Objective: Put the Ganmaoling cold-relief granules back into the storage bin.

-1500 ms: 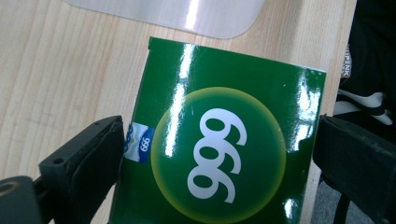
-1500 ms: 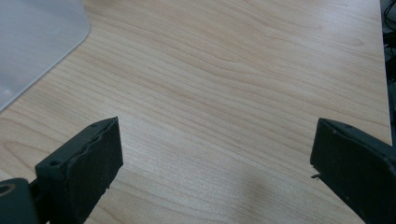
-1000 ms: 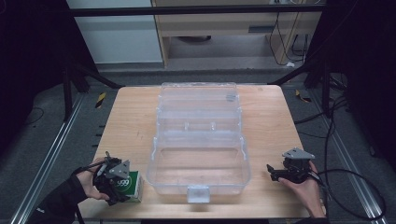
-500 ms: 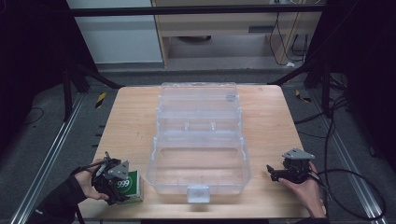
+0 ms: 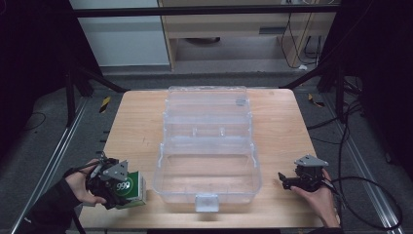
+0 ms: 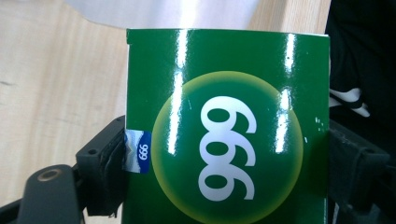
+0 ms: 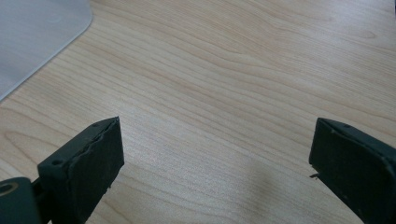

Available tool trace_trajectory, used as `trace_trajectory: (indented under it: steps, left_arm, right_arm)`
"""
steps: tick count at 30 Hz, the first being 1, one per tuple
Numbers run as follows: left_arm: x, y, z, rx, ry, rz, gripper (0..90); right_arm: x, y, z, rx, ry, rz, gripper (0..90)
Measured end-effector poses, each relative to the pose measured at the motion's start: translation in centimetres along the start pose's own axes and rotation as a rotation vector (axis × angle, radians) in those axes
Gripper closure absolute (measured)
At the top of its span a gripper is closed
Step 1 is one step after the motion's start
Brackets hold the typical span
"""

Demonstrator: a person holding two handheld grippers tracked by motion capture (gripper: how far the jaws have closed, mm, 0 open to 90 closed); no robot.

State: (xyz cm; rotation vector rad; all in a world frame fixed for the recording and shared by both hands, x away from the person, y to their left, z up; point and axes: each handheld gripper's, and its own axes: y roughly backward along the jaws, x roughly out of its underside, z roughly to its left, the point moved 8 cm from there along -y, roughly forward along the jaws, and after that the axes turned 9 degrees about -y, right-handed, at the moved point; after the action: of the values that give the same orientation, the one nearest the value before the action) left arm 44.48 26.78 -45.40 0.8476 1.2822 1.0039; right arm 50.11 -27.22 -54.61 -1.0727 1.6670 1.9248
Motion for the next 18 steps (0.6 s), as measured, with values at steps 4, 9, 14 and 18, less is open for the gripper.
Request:
trace_trajectory:
  steps: [4, 9, 14, 18]
  left_arm:
    - [-0.9, 1.6, 0.6, -0.019, -0.006, -0.004, 14.9]
    - [-2.0, 3.0, 1.0, -0.027, -0.021, -0.001, 14.9]
    - [-2.9, 4.0, 1.6, -0.035, -0.030, -0.004, 15.0]
    - [-3.8, 4.9, 2.0, -0.047, -0.040, -0.004, 15.0]
  right_arm:
    - [0.0, 0.0, 0.0, -0.001, -0.004, -0.001, 3.5]
    - [0.0, 0.0, 0.0, -0.002, -0.005, -0.001, 3.5]
    - [0.0, 0.0, 0.0, -0.004, -0.003, -0.001, 3.5]
    - [0.0, 0.0, -0.1, -0.001, -0.006, -0.001, 3.5]
